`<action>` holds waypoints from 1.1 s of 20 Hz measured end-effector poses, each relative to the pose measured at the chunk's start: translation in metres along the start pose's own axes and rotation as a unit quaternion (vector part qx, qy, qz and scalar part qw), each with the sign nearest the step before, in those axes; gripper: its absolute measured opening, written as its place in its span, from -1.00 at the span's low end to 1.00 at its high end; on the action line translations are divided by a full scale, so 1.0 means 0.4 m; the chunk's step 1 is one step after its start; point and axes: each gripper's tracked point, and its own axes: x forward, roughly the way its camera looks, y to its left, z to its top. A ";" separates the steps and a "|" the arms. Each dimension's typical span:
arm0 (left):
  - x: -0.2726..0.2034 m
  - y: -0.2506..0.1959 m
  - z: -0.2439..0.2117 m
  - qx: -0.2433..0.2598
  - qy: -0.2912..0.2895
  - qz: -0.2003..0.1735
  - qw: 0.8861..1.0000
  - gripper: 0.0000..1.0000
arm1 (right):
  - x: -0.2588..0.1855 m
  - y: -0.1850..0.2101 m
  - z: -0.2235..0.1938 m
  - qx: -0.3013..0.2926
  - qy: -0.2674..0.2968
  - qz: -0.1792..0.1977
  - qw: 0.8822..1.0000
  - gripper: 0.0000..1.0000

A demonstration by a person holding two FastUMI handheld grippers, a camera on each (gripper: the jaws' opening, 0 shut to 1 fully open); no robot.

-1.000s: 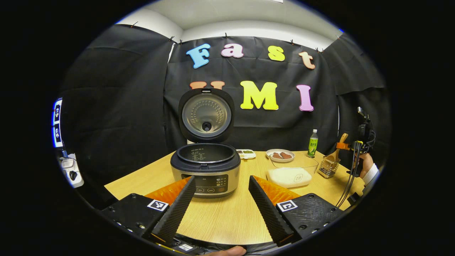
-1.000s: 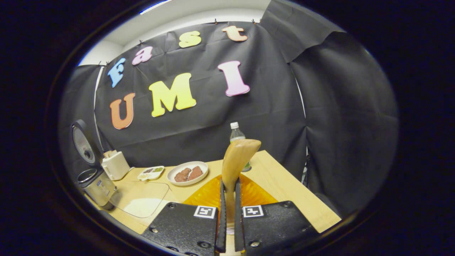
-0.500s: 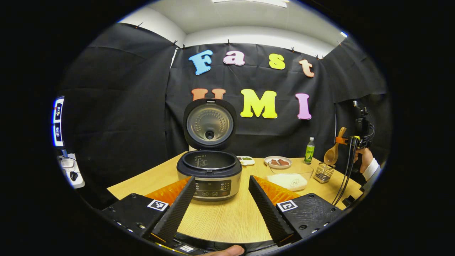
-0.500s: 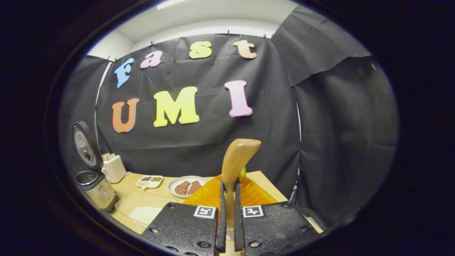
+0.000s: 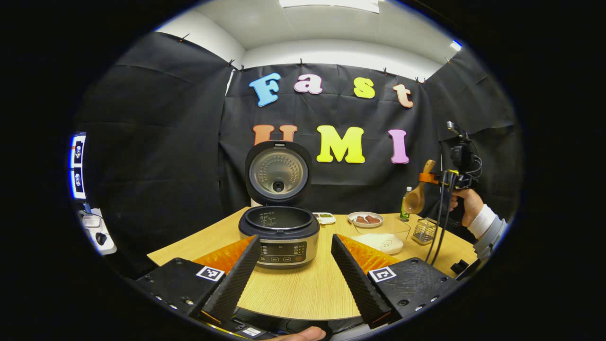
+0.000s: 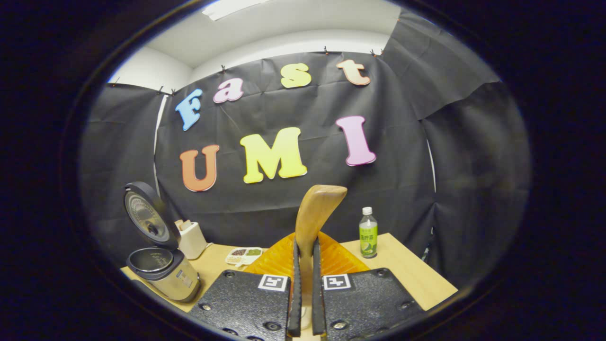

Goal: Close the left gripper, press the button to open the rice cooker; take a wooden spoon from the chopstick holder with the right hand, scoop a spoonful of rice and pour it into the rice cooker, then put the wooden spoon back into the chopstick holder.

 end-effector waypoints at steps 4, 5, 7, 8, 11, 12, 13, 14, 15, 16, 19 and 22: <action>-0.017 0.031 0.001 -0.001 -0.003 0.007 1.000 0.91 | 0.048 0.104 -0.088 -0.006 0.032 0.018 0.999 -0.72; -0.018 0.051 -0.003 0.005 -0.005 0.014 1.000 0.91 | 0.059 0.121 -0.111 -0.006 0.040 0.022 0.999 -0.72; -0.020 0.090 -0.023 0.018 0.001 0.033 0.999 0.91 | 0.081 0.142 -0.158 -0.003 0.057 0.026 0.998 -0.72; -0.019 0.101 -0.029 0.020 0.003 0.040 0.999 0.90 | 0.092 0.145 -0.183 -0.009 0.065 0.025 0.998 -0.72; -0.017 0.113 -0.043 -0.003 0.010 0.037 0.999 0.91 | 0.120 0.142 -0.253 -0.038 0.086 0.015 0.995 -0.72; -0.016 0.112 -0.049 -0.014 0.013 0.032 0.999 0.91 | 0.127 0.138 -0.276 -0.047 0.092 0.012 0.995 -0.72; -0.015 0.116 -0.053 -0.022 0.015 0.030 0.999 0.92 | 0.133 0.134 -0.290 -0.060 0.096 0.007 0.994 -0.72; -0.015 0.123 -0.058 -0.028 0.016 0.031 0.999 0.92 | 0.139 0.131 -0.304 -0.075 0.099 0.003 0.992 -0.72; -0.016 0.129 -0.061 -0.029 0.017 0.033 0.999 0.91 | 0.146 0.126 -0.314 -0.091 0.100 -0.001 0.991 -0.72; -0.014 0.132 -0.064 -0.028 0.017 0.034 0.999 0.91 | 0.151 0.123 -0.326 -0.106 0.102 -0.004 0.989 -0.72; -0.011 0.132 -0.069 -0.019 0.018 0.035 0.999 0.89 | 0.169 0.121 -0.352 -0.148 0.104 -0.011 0.983 -0.72; -0.010 0.131 -0.074 -0.015 0.020 0.035 0.999 0.89 | 0.176 0.123 -0.366 -0.190 0.095 -0.020 0.977 -0.72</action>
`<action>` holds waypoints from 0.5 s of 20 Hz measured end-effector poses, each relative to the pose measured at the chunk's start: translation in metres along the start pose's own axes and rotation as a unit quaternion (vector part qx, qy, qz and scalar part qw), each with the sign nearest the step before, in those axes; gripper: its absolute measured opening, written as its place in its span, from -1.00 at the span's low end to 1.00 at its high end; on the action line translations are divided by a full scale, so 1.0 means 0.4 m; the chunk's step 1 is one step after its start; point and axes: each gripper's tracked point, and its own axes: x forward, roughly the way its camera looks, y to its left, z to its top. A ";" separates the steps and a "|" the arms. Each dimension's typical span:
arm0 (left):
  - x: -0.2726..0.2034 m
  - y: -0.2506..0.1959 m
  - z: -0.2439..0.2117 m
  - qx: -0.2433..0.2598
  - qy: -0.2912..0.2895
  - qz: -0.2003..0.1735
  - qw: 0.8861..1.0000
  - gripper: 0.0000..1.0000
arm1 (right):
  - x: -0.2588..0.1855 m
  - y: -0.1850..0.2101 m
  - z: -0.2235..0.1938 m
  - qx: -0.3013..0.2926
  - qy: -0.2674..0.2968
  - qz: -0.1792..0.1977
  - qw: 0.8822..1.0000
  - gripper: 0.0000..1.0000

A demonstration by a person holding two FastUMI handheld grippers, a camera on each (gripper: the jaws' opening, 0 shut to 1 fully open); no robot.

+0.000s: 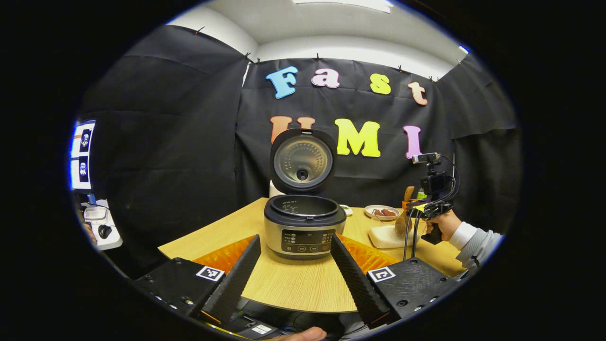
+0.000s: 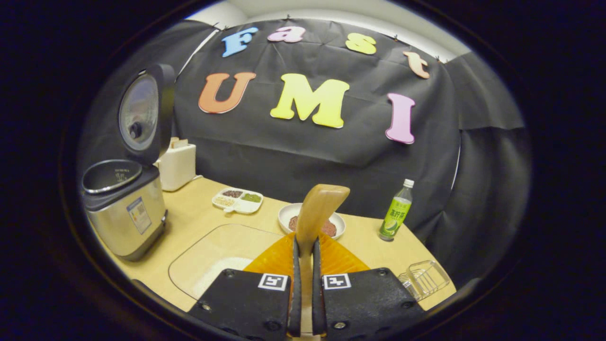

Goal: Close the left gripper, press the button to open the rice cooker; take a wooden spoon from the chopstick holder with the right hand, scoop a spoonful of rice and pour it into the rice cooker, then put the wooden spoon back into the chopstick holder.

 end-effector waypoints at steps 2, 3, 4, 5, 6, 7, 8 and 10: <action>0.001 0.007 -0.004 -0.001 0.001 0.004 1.000 0.89 | 0.001 0.024 -0.013 0.012 0.014 0.009 1.000 -0.72; 0.002 0.013 -0.005 0.001 0.001 0.009 1.000 0.89 | 0.000 0.041 -0.022 0.027 0.023 0.019 0.999 -0.72; 0.002 0.018 -0.005 0.004 0.000 0.016 1.000 0.89 | -0.003 0.059 -0.026 0.048 0.029 0.031 0.998 -0.72; 0.007 0.027 -0.005 0.008 -0.001 0.023 1.000 0.89 | -0.007 0.071 -0.022 0.065 0.030 0.035 0.997 -0.71; 0.011 0.030 -0.010 0.011 0.000 0.027 1.000 0.89 | -0.007 0.085 -0.021 0.082 0.031 0.044 0.995 -0.72; 0.011 0.032 -0.012 0.015 0.001 0.031 0.999 0.89 | -0.008 0.102 -0.014 0.101 0.033 0.056 0.993 -0.72; 0.012 0.036 -0.010 0.019 0.001 0.035 0.999 0.89 | -0.012 0.114 -0.016 0.121 0.036 0.065 0.990 -0.72; 0.010 0.041 -0.011 0.022 0.001 0.037 0.999 0.89 | -0.014 0.133 -0.013 0.166 0.041 0.084 0.982 -0.72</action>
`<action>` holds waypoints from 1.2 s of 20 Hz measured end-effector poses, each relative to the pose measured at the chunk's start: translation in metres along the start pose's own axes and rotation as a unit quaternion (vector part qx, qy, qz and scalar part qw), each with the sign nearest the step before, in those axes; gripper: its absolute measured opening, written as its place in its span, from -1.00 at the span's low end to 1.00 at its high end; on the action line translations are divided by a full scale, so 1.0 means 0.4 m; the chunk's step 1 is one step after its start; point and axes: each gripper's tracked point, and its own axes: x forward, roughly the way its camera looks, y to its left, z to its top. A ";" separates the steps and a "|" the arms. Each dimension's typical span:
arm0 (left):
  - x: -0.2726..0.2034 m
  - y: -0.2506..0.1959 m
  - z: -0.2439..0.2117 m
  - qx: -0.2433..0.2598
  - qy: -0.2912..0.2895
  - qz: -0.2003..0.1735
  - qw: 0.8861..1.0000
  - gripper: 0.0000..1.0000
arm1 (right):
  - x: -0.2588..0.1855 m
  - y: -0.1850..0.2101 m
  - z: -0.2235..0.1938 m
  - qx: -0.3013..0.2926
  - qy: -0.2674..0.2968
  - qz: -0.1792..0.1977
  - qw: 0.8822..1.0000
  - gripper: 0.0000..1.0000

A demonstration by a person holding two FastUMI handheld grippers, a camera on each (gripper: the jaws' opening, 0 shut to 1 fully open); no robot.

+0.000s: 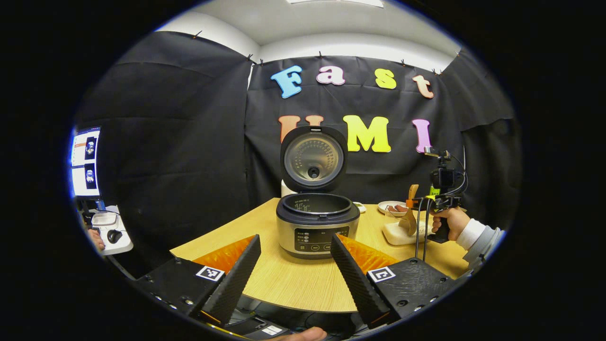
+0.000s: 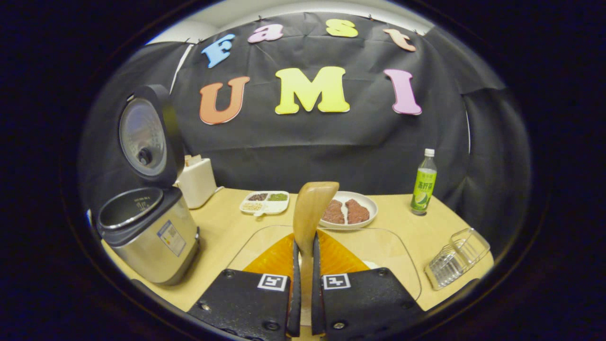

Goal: Close the left gripper, press the button to open the rice cooker; take a wooden spoon from the chopstick holder with the right hand, scoop a spoonful of rice and pour it into the rice cooker, then put the wooden spoon back into the chopstick holder.

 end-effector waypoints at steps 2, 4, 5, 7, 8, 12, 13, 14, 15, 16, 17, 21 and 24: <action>-0.004 -0.007 0.002 -0.005 0.000 -0.006 1.000 0.89 | 0.001 0.006 0.000 0.044 0.005 0.012 0.999 -0.72; -0.002 -0.011 0.001 -0.009 0.000 -0.012 1.000 0.89 | 0.004 0.003 -0.002 0.096 0.014 0.025 0.995 -0.72; -0.002 -0.016 0.004 -0.011 -0.001 -0.016 1.000 0.90 | 0.007 -0.004 -0.001 0.110 0.019 0.022 0.994 -0.72; -0.002 -0.029 0.005 -0.015 -0.001 -0.027 1.000 0.90 | 0.006 -0.012 0.000 0.139 0.025 0.028 0.990 -0.72; -0.003 -0.029 0.006 -0.016 -0.001 -0.030 0.999 0.90 | 0.006 -0.023 0.001 0.159 0.027 0.029 0.987 -0.72; -0.001 -0.039 0.004 -0.006 0.000 -0.032 0.999 0.89 | 0.008 -0.047 0.002 0.259 0.034 0.046 0.964 -0.72; -0.001 -0.041 0.008 -0.002 -0.002 -0.033 0.999 0.89 | 0.012 -0.056 0.001 0.287 0.036 0.052 0.956 -0.72; 0.001 -0.041 0.010 -0.001 -0.003 -0.033 0.999 0.89 | 0.016 -0.060 0.001 0.310 0.040 0.058 0.948 -0.72; 0.002 -0.041 0.010 -0.003 -0.003 -0.032 0.999 0.89 | 0.020 -0.066 -0.003 0.326 0.042 0.060 0.942 -0.72; 0.004 -0.042 0.014 -0.006 -0.003 -0.034 0.999 0.90 | 0.021 -0.070 -0.005 0.339 0.043 0.064 0.938 -0.72; 0.007 -0.048 0.013 -0.009 -0.002 -0.036 0.999 0.90 | 0.024 -0.075 -0.003 0.351 0.041 0.066 0.933 -0.72; 0.007 -0.051 0.009 -0.008 0.002 -0.036 0.999 0.89 | 0.010 -0.094 0.015 0.394 0.031 0.076 0.916 -0.72; 0.004 -0.060 0.008 -0.005 0.001 -0.038 0.999 0.89 | -0.008 -0.119 0.032 0.426 0.018 0.076 0.901 -0.72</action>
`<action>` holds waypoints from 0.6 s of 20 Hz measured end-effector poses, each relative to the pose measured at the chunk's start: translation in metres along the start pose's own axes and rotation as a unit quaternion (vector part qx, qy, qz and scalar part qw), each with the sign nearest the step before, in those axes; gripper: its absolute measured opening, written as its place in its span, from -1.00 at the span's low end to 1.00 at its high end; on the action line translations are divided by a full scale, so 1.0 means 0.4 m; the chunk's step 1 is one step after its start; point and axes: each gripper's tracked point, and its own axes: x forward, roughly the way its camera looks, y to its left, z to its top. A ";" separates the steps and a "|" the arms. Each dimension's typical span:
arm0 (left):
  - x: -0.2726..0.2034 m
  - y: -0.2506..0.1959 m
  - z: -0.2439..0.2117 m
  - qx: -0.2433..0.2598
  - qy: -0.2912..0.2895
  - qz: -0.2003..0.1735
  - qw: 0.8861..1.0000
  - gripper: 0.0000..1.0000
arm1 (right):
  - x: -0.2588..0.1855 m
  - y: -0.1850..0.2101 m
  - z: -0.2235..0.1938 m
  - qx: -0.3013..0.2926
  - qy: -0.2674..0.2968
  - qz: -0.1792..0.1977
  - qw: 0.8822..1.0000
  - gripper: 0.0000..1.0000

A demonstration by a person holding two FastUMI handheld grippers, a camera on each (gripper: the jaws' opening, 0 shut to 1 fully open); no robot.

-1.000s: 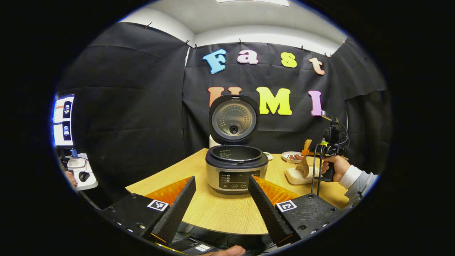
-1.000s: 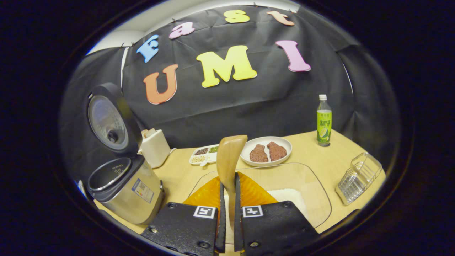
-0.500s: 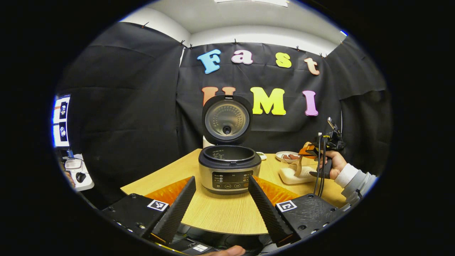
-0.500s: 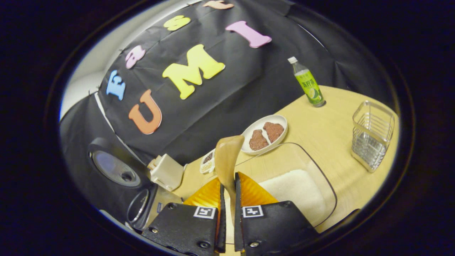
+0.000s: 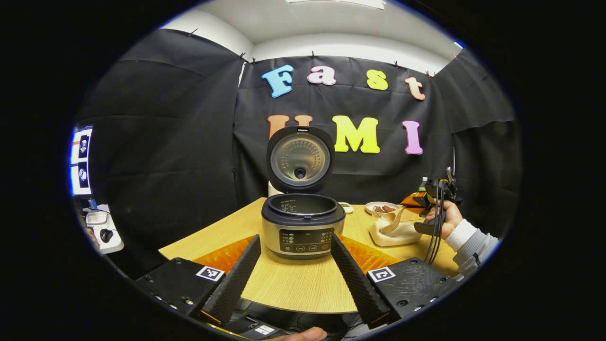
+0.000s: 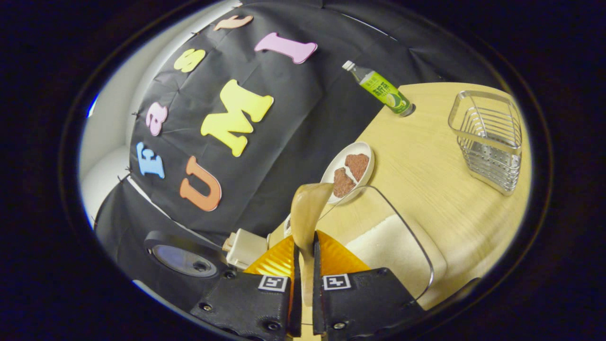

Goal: Close the left gripper, press the button to open the rice cooker; take a wooden spoon from the chopstick holder with the right hand, scoop a spoonful of rice and pour it into the rice cooker, then put the wooden spoon back into the chopstick holder.

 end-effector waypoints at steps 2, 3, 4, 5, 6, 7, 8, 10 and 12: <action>-0.003 -0.005 -0.002 0.002 0.001 -0.002 1.000 0.90 | -0.023 0.001 0.025 0.023 -0.015 0.004 1.000 -0.72; -0.003 -0.006 -0.002 0.004 0.001 -0.002 1.000 0.90 | -0.033 0.000 0.037 0.034 -0.021 0.008 0.999 -0.72; -0.003 -0.007 -0.003 0.004 0.002 -0.003 1.000 0.89 | -0.042 0.000 0.047 0.045 -0.024 0.009 0.999 -0.72; -0.001 -0.010 -0.003 0.004 0.002 -0.004 1.000 0.89 | -0.050 0.000 0.055 0.055 -0.026 0.015 0.998 -0.72; 0.000 -0.012 -0.003 0.003 0.003 -0.005 1.000 0.90 | -0.063 0.002 0.064 0.062 -0.028 0.021 0.997 -0.72; 0.001 -0.017 -0.006 0.002 0.004 -0.007 1.000 0.89 | -0.072 -0.001 0.075 0.071 -0.031 0.024 0.997 -0.72; -0.001 -0.020 -0.007 0.002 0.005 -0.009 1.000 0.90 | -0.083 0.001 0.086 0.087 -0.033 0.030 0.995 -0.72; 0.001 -0.032 -0.009 0.000 0.006 -0.017 1.000 0.90 | -0.101 0.003 0.104 0.136 -0.038 0.042 0.989 -0.72; -0.002 -0.035 -0.007 -0.004 0.006 -0.022 1.000 0.90 | -0.118 0.002 0.122 0.180 -0.047 0.055 0.981 -0.72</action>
